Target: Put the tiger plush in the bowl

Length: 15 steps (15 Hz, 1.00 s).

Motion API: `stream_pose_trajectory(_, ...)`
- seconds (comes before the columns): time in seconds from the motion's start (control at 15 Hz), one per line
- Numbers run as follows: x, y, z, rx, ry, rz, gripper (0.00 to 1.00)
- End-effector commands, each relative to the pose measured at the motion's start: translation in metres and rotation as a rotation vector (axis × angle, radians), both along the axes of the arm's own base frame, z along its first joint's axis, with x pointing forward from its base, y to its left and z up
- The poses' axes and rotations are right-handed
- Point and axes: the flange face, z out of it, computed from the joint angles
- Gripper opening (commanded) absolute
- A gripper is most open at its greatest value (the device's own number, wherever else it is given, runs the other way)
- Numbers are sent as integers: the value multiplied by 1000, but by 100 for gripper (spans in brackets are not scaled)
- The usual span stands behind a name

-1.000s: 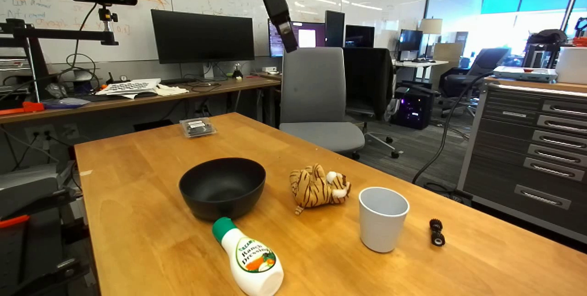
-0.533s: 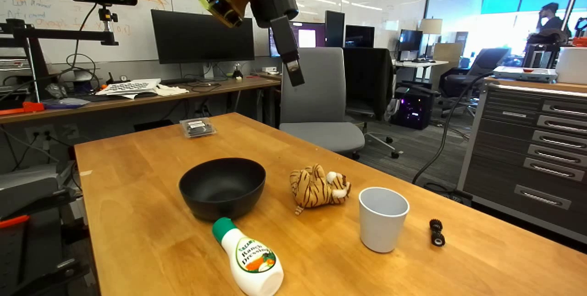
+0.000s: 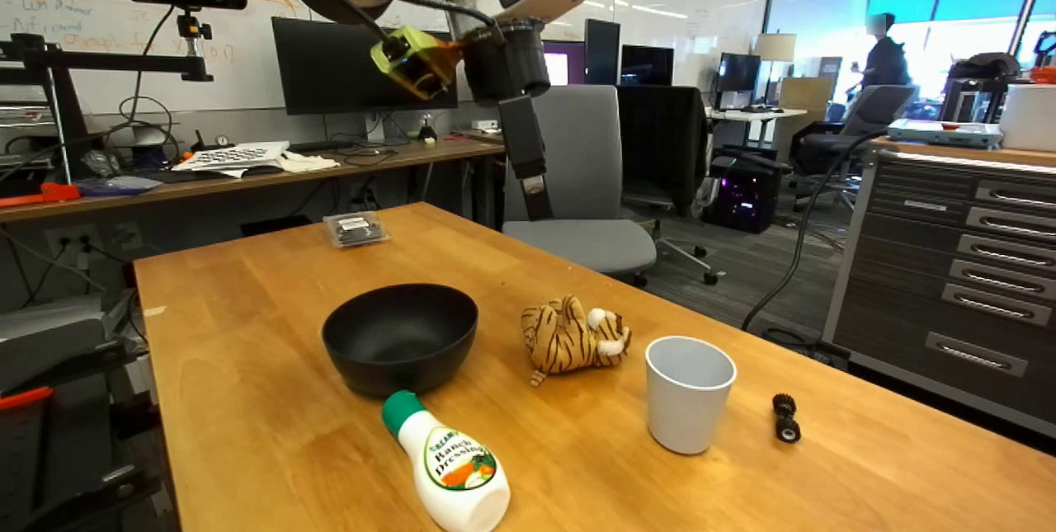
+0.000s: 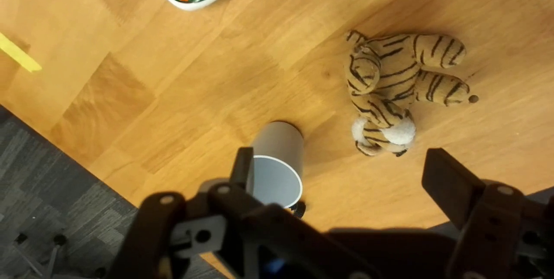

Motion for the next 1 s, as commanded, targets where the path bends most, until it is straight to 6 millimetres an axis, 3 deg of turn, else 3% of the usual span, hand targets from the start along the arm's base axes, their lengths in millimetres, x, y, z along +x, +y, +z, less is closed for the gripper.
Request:
stream_pose_trajectory(0.0, 8, -11, -16, -31, 30, 42, 100)
stream_pose_trajectory(0.4, 7, -19, -52, -58, 92, 94, 100)
stream_pose_trajectory(0.93, 11, 3, -91, -22, 115, 155, 100)
